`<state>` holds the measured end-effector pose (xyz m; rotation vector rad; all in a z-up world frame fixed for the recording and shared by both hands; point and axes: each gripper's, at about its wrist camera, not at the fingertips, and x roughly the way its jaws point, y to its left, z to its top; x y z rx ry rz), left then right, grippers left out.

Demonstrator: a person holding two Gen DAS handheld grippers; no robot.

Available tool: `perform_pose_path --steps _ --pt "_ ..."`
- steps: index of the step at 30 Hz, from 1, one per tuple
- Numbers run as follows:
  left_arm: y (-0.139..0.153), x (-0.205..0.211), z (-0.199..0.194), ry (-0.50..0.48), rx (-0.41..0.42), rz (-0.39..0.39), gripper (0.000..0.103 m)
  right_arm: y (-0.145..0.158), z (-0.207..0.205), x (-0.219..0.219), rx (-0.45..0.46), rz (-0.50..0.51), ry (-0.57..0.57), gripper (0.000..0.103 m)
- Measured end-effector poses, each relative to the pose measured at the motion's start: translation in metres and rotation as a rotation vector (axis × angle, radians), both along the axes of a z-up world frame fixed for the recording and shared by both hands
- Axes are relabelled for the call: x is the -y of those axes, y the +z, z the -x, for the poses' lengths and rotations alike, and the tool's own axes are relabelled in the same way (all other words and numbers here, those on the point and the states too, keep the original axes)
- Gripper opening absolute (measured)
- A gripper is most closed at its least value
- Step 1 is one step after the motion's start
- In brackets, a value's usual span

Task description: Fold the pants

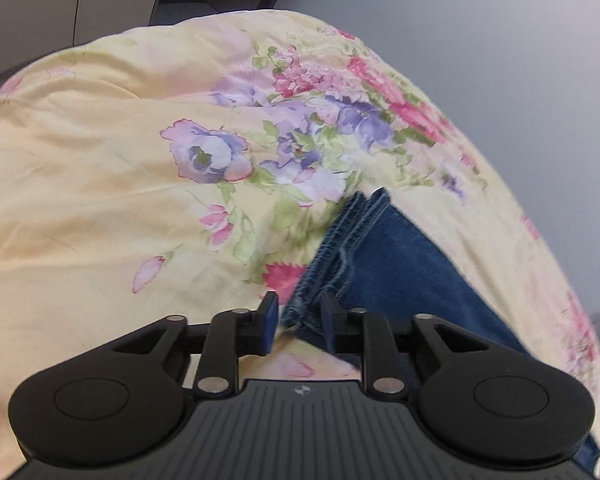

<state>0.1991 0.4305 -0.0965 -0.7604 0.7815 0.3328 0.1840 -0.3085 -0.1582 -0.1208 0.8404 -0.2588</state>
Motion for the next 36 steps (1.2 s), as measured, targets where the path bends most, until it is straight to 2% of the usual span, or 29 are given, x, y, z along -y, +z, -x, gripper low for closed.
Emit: perform_pose_path --steps 1,3,6,8,9,11,12,14,16,17,19,21,24,26,29,31,32,33,35,36 --pt "0.001 0.0 0.0 0.004 0.027 0.038 0.049 0.0 0.0 0.0 0.0 -0.004 -0.003 0.001" --pt "-0.002 0.002 -0.009 0.003 0.046 0.108 0.056 0.002 -0.002 0.003 -0.001 -0.028 -0.017 0.002" --pt "-0.016 0.005 -0.023 0.033 -0.002 0.14 0.056 0.004 -0.002 0.005 0.003 -0.049 -0.023 0.002" --pt "-0.027 0.006 -0.028 0.046 0.009 0.182 0.055 0.005 -0.001 0.004 0.001 -0.042 -0.017 0.002" --pt "-0.032 0.006 -0.03 0.057 0.019 0.191 0.05 0.004 -0.001 0.004 -0.003 -0.039 -0.014 0.002" --pt "-0.036 0.008 -0.035 0.078 0.025 0.185 0.027 0.003 -0.002 0.003 -0.011 -0.034 -0.012 0.003" --pt "-0.033 0.009 -0.035 0.08 0.033 0.164 0.005 0.003 -0.003 0.003 -0.014 -0.033 -0.012 0.003" --pt "-0.02 0.017 -0.03 0.072 0.101 0.116 0.004 0.003 -0.004 0.003 -0.02 -0.033 -0.011 0.003" --pt "0.003 0.029 -0.024 0.029 0.157 0.014 0.003 0.004 -0.004 0.003 -0.022 -0.029 -0.004 0.003" --pt "0.011 0.032 -0.021 0.017 0.17 -0.034 0.003 0.004 -0.004 0.003 -0.021 -0.031 0.0 0.003" --pt "0.003 0.027 -0.024 0.004 0.097 -0.074 0.003 0.004 -0.004 0.003 -0.024 -0.038 0.005 0.003" --pt "-0.02 0.02 -0.028 0.019 0.013 -0.06 0.003 0.001 -0.004 0.002 -0.032 -0.031 0.016 0.003" --pt "-0.039 0.02 -0.027 0.023 0.005 -0.068 0.003 -0.004 -0.004 0.001 -0.041 -0.009 0.033 0.003" --pt "-0.046 0.017 -0.026 0.034 0.002 -0.04 0.004 -0.004 -0.005 0.004 -0.049 -0.012 0.036 0.003" --pt "-0.043 0.017 -0.027 0.028 -0.013 -0.043 0.006 -0.004 -0.005 0.007 -0.057 -0.018 0.042 0.003" --pt "-0.036 0.021 -0.032 0.012 -0.045 -0.086 0.014 -0.001 -0.006 0.008 -0.061 -0.026 0.037 0.003" --pt "-0.032 0.024 -0.033 0.0 -0.057 -0.102 0.015 0.001 -0.006 0.008 -0.062 -0.029 0.036 0.007" --pt "-0.028 0.027 -0.034 -0.007 -0.07 -0.114 0.021 0.004 -0.005 0.009 -0.06 -0.031 0.034 0.009" --pt "-0.018 0.036 -0.033 -0.014 -0.089 -0.157 0.032 0.011 0.003 0.014 -0.053 -0.047 0.029 0.021" --pt "-0.014 0.04 -0.032 -0.014 -0.094 -0.186 0.037 0.016 0.007 0.017 -0.047 -0.063 0.028 0.023"
